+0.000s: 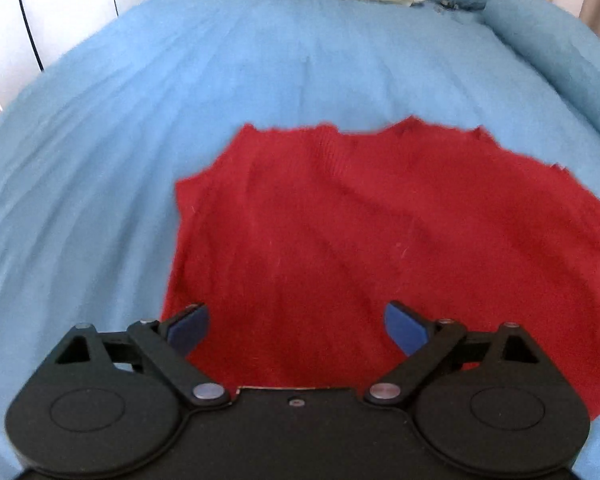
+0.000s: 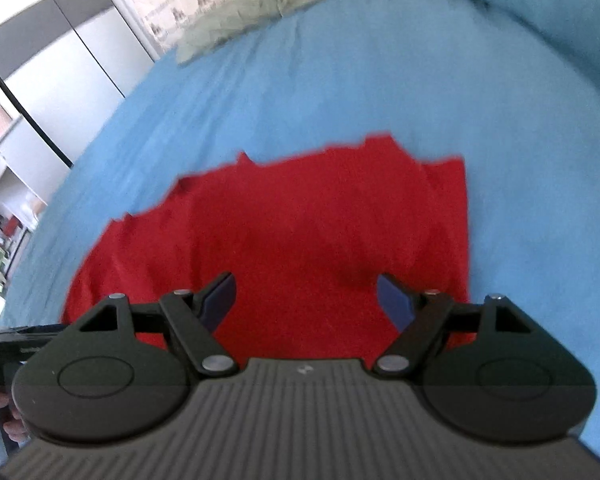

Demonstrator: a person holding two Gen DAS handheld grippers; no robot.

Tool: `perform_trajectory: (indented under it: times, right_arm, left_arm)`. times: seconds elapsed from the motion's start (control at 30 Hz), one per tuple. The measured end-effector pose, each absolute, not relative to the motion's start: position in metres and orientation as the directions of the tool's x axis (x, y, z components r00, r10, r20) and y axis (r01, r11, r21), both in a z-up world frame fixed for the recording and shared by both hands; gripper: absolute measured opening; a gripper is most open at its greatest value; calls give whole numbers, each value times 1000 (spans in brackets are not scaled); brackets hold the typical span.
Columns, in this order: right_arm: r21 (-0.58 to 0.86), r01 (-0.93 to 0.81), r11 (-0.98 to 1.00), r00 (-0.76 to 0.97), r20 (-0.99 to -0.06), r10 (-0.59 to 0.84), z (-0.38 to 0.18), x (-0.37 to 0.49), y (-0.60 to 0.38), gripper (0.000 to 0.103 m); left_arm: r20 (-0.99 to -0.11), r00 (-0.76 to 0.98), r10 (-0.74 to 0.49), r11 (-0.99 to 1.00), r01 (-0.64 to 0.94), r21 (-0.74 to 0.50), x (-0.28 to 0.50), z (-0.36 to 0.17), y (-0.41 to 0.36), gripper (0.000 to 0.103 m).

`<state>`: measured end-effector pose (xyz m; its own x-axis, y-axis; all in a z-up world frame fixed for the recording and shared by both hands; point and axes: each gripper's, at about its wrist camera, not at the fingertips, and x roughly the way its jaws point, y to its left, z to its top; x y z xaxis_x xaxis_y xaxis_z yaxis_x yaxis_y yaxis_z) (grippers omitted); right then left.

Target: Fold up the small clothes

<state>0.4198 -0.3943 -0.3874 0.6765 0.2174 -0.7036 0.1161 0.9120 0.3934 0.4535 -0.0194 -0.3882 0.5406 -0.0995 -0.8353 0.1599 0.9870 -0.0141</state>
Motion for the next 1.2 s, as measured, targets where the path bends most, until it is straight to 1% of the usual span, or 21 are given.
perform_trajectory:
  times: [0.1,0.17,0.2,0.23,0.3,0.47,0.57,0.67,0.73,0.87,0.9,0.97,1.03,1.07,1.1,1.13,1.17,1.2]
  right_arm:
    - [297,110,949,707,-694,135,-352,401,-391,94]
    - [251,122,960,711,-697,91,-332,382,-390,96]
    - [245,137,960,711,-699,77,-326,372,-391,101]
    - [244,158,957,705,-707,64,-321,361,-392,103]
    - [251,204,946,687,-725,44,-318,339,-393,103]
    - [211,290,933,579,-815,4,-347,303,-386,103]
    - [232,346,909,545,-838,6,-375,294,-387,103]
    - [257,419,871,539,-842,-11,-394,291,-388,102]
    - [320,459,828,553,-833,15,-406,290,-391,95]
    - [402,519,755,606,-795,6,-421,295,-392,92]
    - [417,534,735,618,-786,-3,-423,297,-395,89]
    - [453,557,696,638,-770,-10,-424,305,-403,86]
    - [464,570,678,642,-767,-15,-425,314,-411,76]
    - [462,574,676,640,-768,-19,-425,317,-415,74]
    - [457,578,677,639,-769,-26,-425,321,-418,69]
    - [448,580,680,635,-772,-34,-425,325,-420,63]
    - [437,581,687,631,-775,-40,-426,328,-421,59]
    - [424,577,698,627,-777,-46,-426,332,-421,51]
  left_arm:
    - [-812,576,-98,988,157,-8,438,-357,-26,98]
    - [-799,593,-96,988,157,-2,428,-339,-33,102]
    - [-795,599,-94,988,154,0,423,-333,-37,103]
    - [-793,602,-96,988,154,-2,419,-328,-41,103]
    - [-802,589,-102,987,158,-9,412,-328,-52,103]
    - [-826,553,-107,986,163,-18,408,-347,-74,103]
    - [-832,544,-105,989,147,-29,408,-359,-81,103]
    - [-838,534,-111,991,124,-52,406,-367,-84,103]
    - [-842,527,-116,991,118,-63,405,-370,-86,103]
    - [-843,524,-118,990,123,-62,405,-371,-89,103]
    - [-845,521,-122,990,125,-65,407,-371,-90,103]
    - [-852,503,-145,987,140,-86,410,-372,-91,103]
    - [-852,501,-154,984,154,-87,414,-371,-92,103]
    - [-850,505,-151,984,158,-81,416,-371,-93,103]
    - [-848,510,-145,984,162,-71,420,-371,-95,103]
    - [-847,514,-136,985,160,-61,423,-372,-96,103]
    - [-849,514,-125,987,155,-52,428,-373,-98,103]
    - [-853,509,-116,988,150,-45,434,-376,-99,103]
